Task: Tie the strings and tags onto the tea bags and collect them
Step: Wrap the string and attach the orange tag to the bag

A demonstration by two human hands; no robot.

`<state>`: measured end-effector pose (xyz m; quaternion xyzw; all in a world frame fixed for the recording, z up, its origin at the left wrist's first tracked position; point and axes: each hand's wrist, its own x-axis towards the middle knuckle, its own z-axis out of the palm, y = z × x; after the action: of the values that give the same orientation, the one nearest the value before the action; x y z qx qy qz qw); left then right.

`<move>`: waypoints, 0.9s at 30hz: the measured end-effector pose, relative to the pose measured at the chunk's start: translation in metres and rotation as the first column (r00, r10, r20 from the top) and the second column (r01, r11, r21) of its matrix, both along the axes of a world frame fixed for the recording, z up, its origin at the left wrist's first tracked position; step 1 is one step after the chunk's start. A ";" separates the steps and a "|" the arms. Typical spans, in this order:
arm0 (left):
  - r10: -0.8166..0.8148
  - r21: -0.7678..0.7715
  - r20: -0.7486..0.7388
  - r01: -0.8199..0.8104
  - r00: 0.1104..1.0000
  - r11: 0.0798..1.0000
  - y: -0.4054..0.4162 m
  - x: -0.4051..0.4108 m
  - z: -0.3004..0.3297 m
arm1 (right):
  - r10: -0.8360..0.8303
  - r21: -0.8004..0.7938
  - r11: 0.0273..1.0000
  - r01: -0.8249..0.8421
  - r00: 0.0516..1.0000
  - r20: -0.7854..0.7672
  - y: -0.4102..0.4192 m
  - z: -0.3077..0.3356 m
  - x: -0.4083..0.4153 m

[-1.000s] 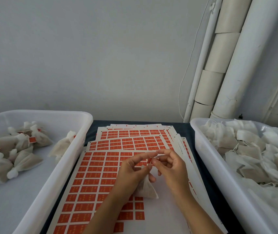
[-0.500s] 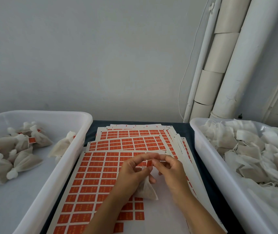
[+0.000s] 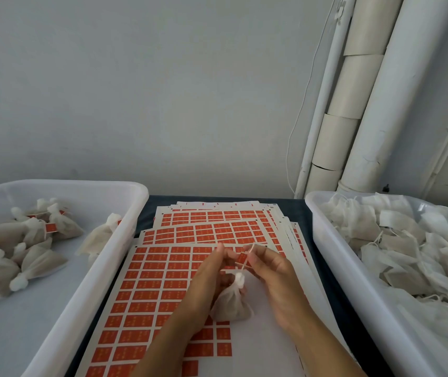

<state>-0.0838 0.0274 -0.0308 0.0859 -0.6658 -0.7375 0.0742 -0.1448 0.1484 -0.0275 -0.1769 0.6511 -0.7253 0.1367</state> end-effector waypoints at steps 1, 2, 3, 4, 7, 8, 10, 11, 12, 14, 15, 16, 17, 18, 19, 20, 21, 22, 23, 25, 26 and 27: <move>-0.005 -0.008 0.035 0.006 0.999 1.000 -0.001 0.000 0.001 | 0.009 0.009 1.000 -0.009 0.999 -0.030 0.001 0.001 -0.001; -0.034 -0.013 0.055 0.035 0.998 0.999 -0.001 0.000 0.001 | 0.025 0.018 1.000 -0.024 0.998 -0.055 0.002 0.002 -0.001; -0.085 -0.003 0.056 0.085 0.995 0.996 -0.002 0.000 0.001 | 0.048 0.023 0.999 -0.047 0.996 -0.070 0.003 0.002 -0.002; -0.142 0.018 0.038 0.141 0.989 0.990 -0.002 0.001 0.002 | 0.079 0.019 0.997 -0.077 0.994 -0.073 0.004 0.003 -0.003; -0.226 0.109 -0.016 0.227 0.974 0.968 -0.004 0.002 0.004 | 0.179 -0.044 0.983 -0.181 0.983 -0.045 0.006 0.003 -0.005; -0.228 0.122 -0.020 0.229 0.973 0.966 -0.005 0.002 0.004 | 0.202 -0.072 0.976 -0.204 0.979 -0.036 0.007 0.004 -0.005; -0.214 0.140 -0.016 0.214 0.977 0.967 -0.005 0.002 0.005 | 0.222 -0.101 0.969 -0.224 0.975 -0.033 0.007 0.005 -0.006; -0.201 0.149 -0.008 0.200 0.980 0.969 -0.006 0.001 0.004 | 0.220 -0.101 0.970 -0.223 0.975 -0.040 0.007 0.005 -0.006; -0.185 0.157 -0.006 0.184 0.983 0.970 -0.006 0.000 0.003 | 0.210 -0.089 0.973 -0.215 0.976 -0.054 0.007 0.005 -0.006; -0.150 0.171 -0.014 0.150 0.989 0.974 -0.007 0.000 0.002 | 0.180 -0.035 0.982 -0.184 0.979 -0.093 0.008 0.004 -0.007; -0.124 0.175 -0.016 0.125 0.992 0.977 -0.007 -0.001 0.002 | 0.165 -0.005 0.986 -0.167 0.979 -0.119 0.009 0.004 -0.008; -0.093 0.170 -0.013 0.093 0.996 0.981 -0.007 -0.001 0.001 | 0.145 0.026 0.989 -0.143 0.978 -0.152 0.011 0.004 -0.009; -0.060 0.160 -0.006 0.061 0.998 0.985 -0.006 -0.002 0.000 | 0.121 0.060 0.992 -0.111 0.973 -0.194 0.013 0.005 -0.011; -0.035 0.149 0.001 0.034 0.999 0.988 -0.006 -0.003 -0.001 | 0.094 0.091 0.993 -0.073 0.965 -0.247 0.014 0.005 -0.012; -0.020 0.140 0.009 0.019 1.000 0.990 -0.006 -0.004 -0.002 | 0.070 0.110 0.993 -0.039 0.951 -0.300 0.016 0.006 -0.014; -0.013 0.127 0.015 0.011 1.000 0.992 -0.006 -0.004 -0.002 | 0.056 0.122 0.992 -0.014 0.934 -0.352 0.017 0.006 -0.015; -0.011 0.108 0.021 0.008 1.000 0.994 -0.005 -0.004 -0.002 | 0.054 0.138 0.990 0.002 0.915 -0.400 0.018 0.006 -0.016; -0.013 0.085 0.025 0.011 1.000 0.996 -0.005 -0.004 -0.002 | 0.058 0.161 0.987 0.016 0.895 -0.442 0.018 0.005 -0.016; -0.017 0.065 0.028 0.016 0.999 0.998 -0.004 -0.003 -0.001 | 0.063 0.191 0.981 0.033 0.878 -0.475 0.018 0.005 -0.016; -0.021 0.047 0.032 0.020 0.999 0.999 -0.003 -0.004 -0.001 | 0.063 0.236 0.969 0.068 0.859 -0.508 0.019 0.003 -0.016; -0.019 0.048 0.033 0.018 0.999 0.999 -0.003 -0.004 0.000 | 0.065 0.248 0.966 0.075 0.856 -0.512 0.020 0.002 -0.017; -0.013 0.047 0.034 0.012 0.999 0.999 -0.003 -0.004 -0.001 | 0.068 0.256 0.964 0.077 0.856 -0.512 0.020 0.002 -0.017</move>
<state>-0.0880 0.0247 -0.0314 0.0963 -0.6500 -0.7518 0.0559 -0.1621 0.1686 -0.0255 -0.3432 0.7561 -0.5568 -0.0219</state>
